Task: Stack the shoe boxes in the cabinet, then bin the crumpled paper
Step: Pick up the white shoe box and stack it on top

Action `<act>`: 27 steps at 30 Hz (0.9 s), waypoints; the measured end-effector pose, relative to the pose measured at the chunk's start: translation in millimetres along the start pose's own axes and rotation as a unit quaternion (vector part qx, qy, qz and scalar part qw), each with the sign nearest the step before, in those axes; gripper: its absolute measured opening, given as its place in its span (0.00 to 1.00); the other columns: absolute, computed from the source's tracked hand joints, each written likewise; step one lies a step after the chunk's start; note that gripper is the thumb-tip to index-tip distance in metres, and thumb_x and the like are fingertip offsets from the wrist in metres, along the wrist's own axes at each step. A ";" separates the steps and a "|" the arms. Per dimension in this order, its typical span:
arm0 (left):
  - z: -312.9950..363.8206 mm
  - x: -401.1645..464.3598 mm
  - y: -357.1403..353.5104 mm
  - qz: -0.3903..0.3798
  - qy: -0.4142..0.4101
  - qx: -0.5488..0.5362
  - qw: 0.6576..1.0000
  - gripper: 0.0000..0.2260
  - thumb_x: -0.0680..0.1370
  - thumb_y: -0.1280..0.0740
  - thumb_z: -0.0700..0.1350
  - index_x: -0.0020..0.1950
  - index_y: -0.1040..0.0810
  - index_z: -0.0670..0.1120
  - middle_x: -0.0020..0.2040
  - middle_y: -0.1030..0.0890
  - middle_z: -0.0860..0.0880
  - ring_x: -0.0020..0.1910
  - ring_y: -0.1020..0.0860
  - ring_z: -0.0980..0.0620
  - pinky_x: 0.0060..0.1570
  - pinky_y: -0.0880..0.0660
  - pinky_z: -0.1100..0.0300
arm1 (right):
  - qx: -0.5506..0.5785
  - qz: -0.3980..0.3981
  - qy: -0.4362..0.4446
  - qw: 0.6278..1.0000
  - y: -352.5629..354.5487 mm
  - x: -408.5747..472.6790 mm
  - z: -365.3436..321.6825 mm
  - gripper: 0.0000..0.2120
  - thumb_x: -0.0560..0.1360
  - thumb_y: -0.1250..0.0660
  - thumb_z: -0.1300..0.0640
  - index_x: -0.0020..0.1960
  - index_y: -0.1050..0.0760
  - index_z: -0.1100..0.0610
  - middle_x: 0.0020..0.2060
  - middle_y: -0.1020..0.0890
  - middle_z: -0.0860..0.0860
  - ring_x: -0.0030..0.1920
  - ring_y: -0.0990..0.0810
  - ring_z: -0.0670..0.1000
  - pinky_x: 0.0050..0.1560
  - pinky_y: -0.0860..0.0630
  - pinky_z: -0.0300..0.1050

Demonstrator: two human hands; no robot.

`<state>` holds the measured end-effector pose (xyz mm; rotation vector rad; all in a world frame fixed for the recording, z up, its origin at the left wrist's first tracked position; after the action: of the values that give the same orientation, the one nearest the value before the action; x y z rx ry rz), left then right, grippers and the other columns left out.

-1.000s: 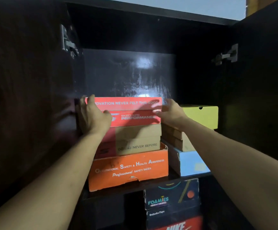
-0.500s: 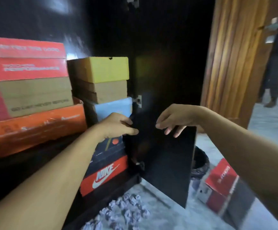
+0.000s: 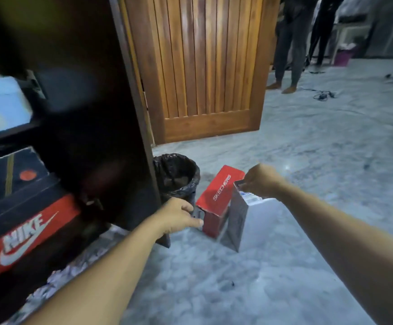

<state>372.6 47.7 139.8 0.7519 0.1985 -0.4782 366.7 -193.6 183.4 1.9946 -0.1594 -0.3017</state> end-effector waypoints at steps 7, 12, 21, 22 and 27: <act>13.6 79.7 -93.2 0.044 0.058 -0.156 0.985 0.19 0.71 0.24 0.49 0.58 0.23 0.45 0.50 0.19 0.48 0.45 0.22 0.50 0.43 0.27 0.61 | 0.075 0.091 -0.103 0.988 -20.7 58.3 116.8 0.29 0.73 0.30 0.51 0.71 0.31 0.58 0.65 0.25 0.61 0.65 0.26 0.60 0.62 0.29 0.49; 29.7 102.2 -131.9 0.061 0.081 -0.208 0.973 0.26 0.74 0.27 0.48 0.69 0.30 0.42 0.58 0.22 0.47 0.55 0.22 0.47 0.57 0.25 0.52 | 0.157 0.036 -0.092 0.983 -47.7 60.2 146.1 0.38 0.70 0.26 0.50 0.75 0.37 0.61 0.66 0.24 0.59 0.64 0.24 0.57 0.61 0.27 0.48; -2.6 83.6 -136.1 0.182 0.116 -0.232 0.949 0.14 0.73 0.33 0.58 0.51 0.21 0.50 0.49 0.17 0.49 0.49 0.20 0.44 0.55 0.22 0.44 | 0.381 -0.203 -0.079 0.898 -60.9 -2.9 147.5 0.16 0.65 0.25 0.53 0.52 0.21 0.53 0.47 0.16 0.53 0.47 0.17 0.53 0.49 0.20 0.56; -10.0 80.5 -133.4 0.195 0.120 -0.235 0.944 0.13 0.74 0.34 0.56 0.49 0.21 0.48 0.49 0.18 0.47 0.49 0.20 0.43 0.54 0.22 0.43 | 0.409 -0.177 -0.092 0.891 -65.0 -2.0 151.5 0.09 0.70 0.28 0.57 0.50 0.20 0.55 0.49 0.17 0.53 0.48 0.18 0.54 0.50 0.20 0.57; -62.2 68.9 -125.7 0.270 0.192 -0.254 0.909 0.19 0.77 0.39 0.56 0.62 0.29 0.44 0.58 0.22 0.41 0.51 0.22 0.39 0.53 0.22 0.43 | 0.338 -0.101 -0.169 0.920 -114.9 4.0 175.7 0.30 0.72 0.26 0.52 0.70 0.33 0.56 0.58 0.24 0.56 0.55 0.24 0.56 0.51 0.23 0.54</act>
<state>371.8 -11.9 -4.7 0.3497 0.4475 0.2566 318.4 -298.1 7.8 2.6353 -0.3097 -0.8142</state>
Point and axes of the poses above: each hand's wrist, its own x-axis towards the middle knuckle, its own y-axis out of the back of the hand, z = x × y, the point moved 4 cm from there along x, towards the middle knuckle
